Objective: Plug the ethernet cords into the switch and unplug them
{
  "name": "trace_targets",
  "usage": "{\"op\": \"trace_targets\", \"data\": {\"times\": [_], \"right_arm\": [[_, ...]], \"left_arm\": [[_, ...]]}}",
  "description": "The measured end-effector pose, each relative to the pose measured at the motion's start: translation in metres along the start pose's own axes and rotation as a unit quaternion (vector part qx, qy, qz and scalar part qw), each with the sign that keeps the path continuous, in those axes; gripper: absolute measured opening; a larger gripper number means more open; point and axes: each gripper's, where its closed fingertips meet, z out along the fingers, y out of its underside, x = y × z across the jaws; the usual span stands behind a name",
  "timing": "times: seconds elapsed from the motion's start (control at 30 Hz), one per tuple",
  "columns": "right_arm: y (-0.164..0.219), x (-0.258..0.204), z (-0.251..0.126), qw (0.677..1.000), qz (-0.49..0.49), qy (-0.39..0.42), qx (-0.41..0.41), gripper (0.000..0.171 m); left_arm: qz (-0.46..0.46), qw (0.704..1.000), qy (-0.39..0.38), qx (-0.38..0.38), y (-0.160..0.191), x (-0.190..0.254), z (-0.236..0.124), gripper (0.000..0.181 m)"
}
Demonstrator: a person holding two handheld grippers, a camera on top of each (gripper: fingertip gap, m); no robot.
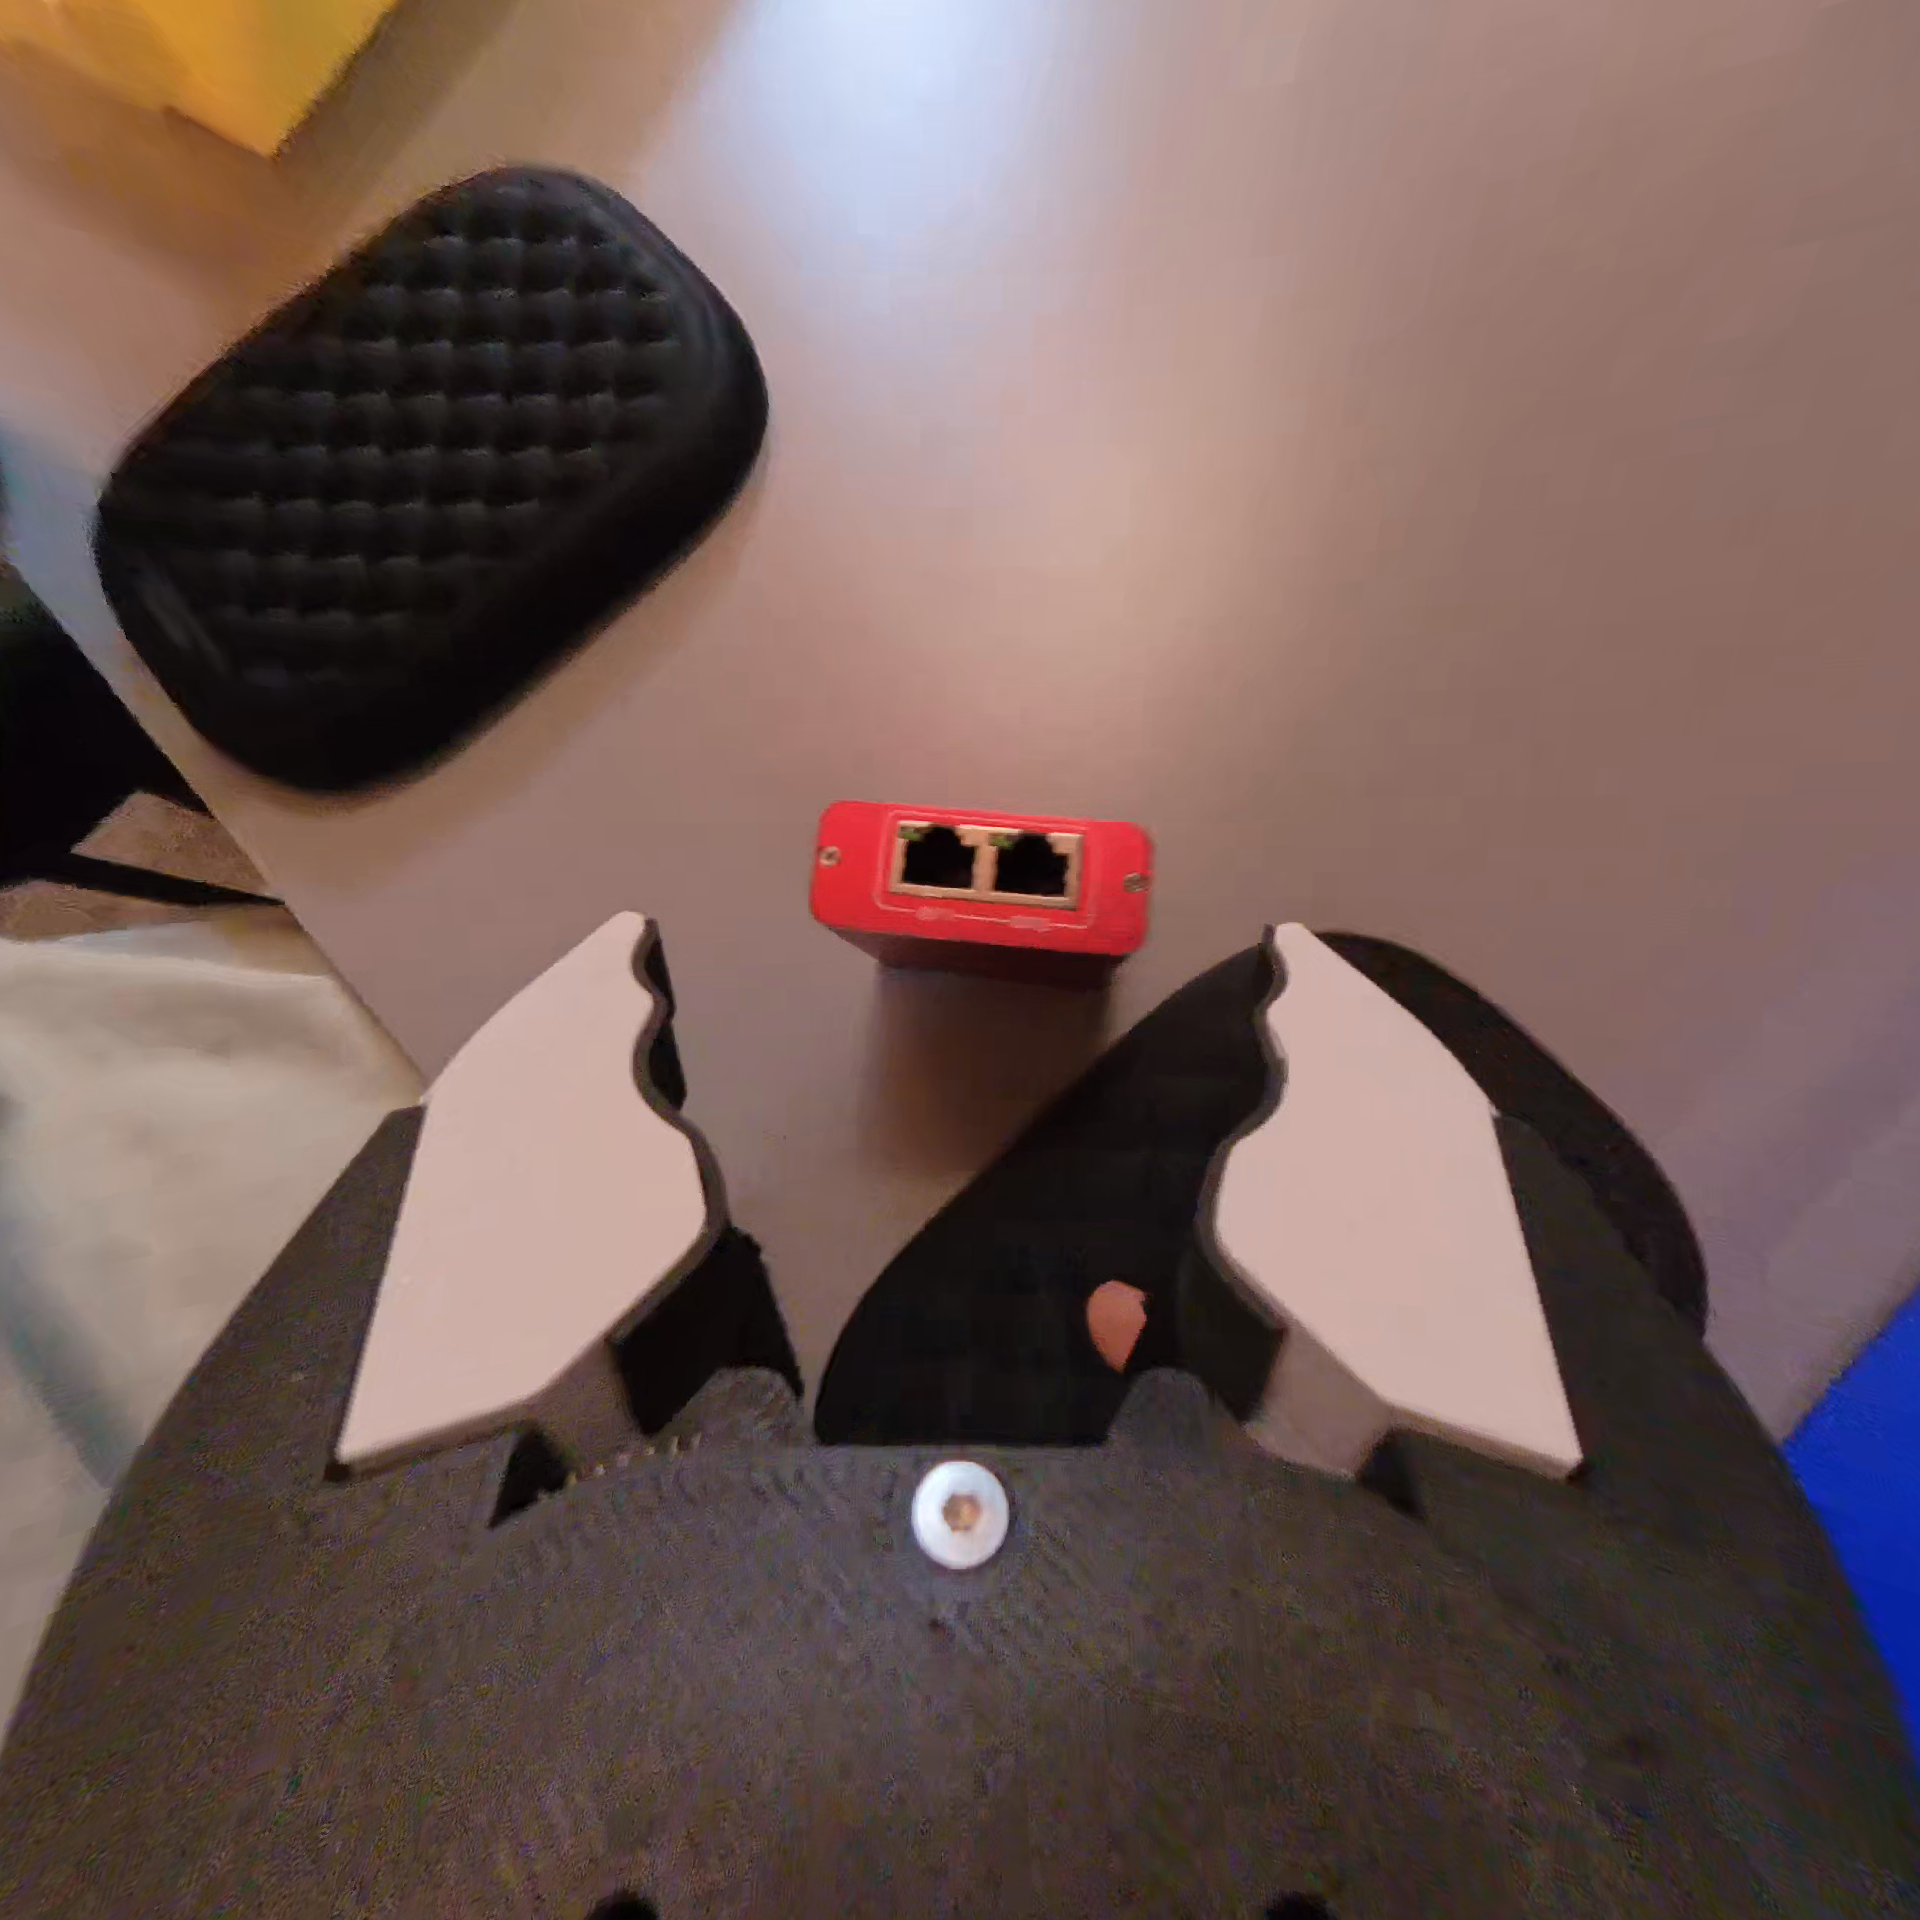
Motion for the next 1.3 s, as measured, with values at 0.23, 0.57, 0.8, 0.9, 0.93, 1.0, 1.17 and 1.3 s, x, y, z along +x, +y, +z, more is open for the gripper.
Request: {"op": "trace_targets", "data": {"times": [0.23,0.57,0.8,0.9,0.93,1.0,1.17,1.3], "right_arm": [[0.011,0.008,0.024,0.993,-0.050,0.068,-0.087,0.083],[0.023,0.008,0.014,0.929,-0.337,-0.142,-0.060,0.071],[0.026,0.012,0.012,0.908,-0.365,-0.184,-0.093,0.072],[0.025,0.009,0.012,0.898,-0.380,-0.204,-0.087,0.072],[0.025,0.009,0.012,0.896,-0.382,-0.207,-0.086,0.072],[0.025,0.011,0.011,0.898,-0.377,-0.209,-0.085,0.072],[0.008,0.014,0.002,0.928,-0.332,-0.166,-0.015,0.111],[-0.025,0.024,-0.023,0.939,-0.298,-0.060,0.163,0.131]], "left_arm": [[0.014,1.000,-0.006,-0.001,-0.001,0.000,-0.002,0.047],[0.014,1.000,-0.017,0.004,0.000,-0.007,-0.006,0.046],[0.019,1.000,-0.023,0.000,0.000,-0.009,-0.009,0.046],[0.022,0.999,-0.024,-0.001,0.001,-0.009,-0.009,0.046],[0.023,0.999,-0.025,-0.001,0.001,-0.009,-0.010,0.046],[0.025,0.999,-0.026,-0.002,0.000,-0.009,-0.010,0.046],[0.031,0.998,-0.044,-0.015,0.003,-0.017,-0.017,0.046],[0.036,0.992,-0.108,-0.050,0.010,-0.043,-0.038,0.046]]}}
